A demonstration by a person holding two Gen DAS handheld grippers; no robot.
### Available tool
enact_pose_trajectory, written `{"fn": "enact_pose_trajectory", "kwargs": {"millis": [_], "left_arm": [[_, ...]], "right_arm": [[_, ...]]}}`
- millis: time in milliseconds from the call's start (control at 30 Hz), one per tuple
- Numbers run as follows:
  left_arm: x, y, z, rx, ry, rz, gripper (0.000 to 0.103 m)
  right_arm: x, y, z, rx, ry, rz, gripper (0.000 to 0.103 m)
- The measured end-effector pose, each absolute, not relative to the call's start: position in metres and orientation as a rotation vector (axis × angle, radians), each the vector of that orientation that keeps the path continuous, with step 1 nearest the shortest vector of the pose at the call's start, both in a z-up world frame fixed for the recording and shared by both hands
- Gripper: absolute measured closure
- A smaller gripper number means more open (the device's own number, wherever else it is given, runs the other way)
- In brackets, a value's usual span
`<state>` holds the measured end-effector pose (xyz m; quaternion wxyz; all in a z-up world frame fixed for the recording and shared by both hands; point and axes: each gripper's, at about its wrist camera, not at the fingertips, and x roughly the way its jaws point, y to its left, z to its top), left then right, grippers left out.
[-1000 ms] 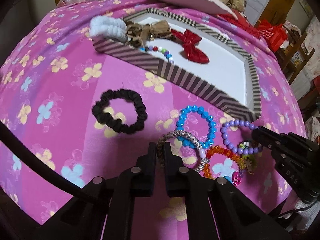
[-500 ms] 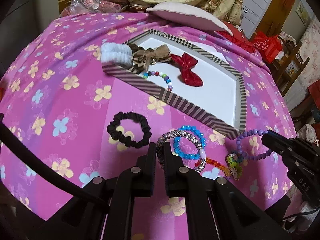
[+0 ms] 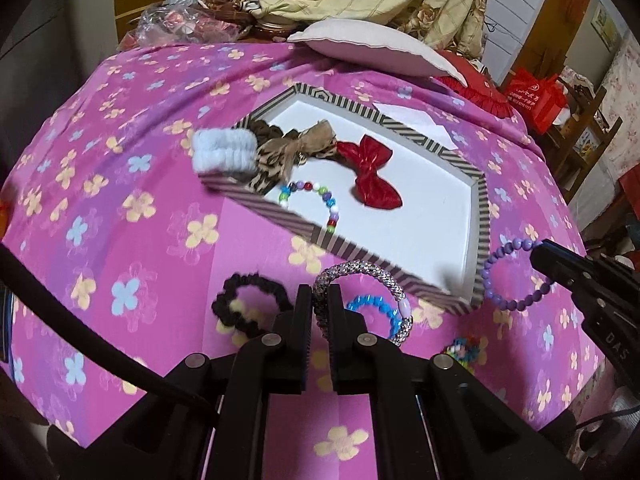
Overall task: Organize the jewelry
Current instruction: 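Grasp the grey braided bracelet with the left tool while the right tool grasps the purple bead bracelet, then carry the grey and purple bracelets into the striped tray and open both tools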
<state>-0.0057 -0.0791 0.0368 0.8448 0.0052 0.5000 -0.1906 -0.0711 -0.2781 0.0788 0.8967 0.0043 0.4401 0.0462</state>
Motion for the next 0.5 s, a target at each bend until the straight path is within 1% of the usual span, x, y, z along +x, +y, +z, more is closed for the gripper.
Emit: {"fn": "enact_pose_trajectory", "kwargs": {"millis": [500], "left_arm": [[0.050,-0.134,0.021,0.035,1.109,-0.413,0.083]], "right_arm": [[0.025,-0.292,0.049,0.027,0.983,0.133,0.094]]}}
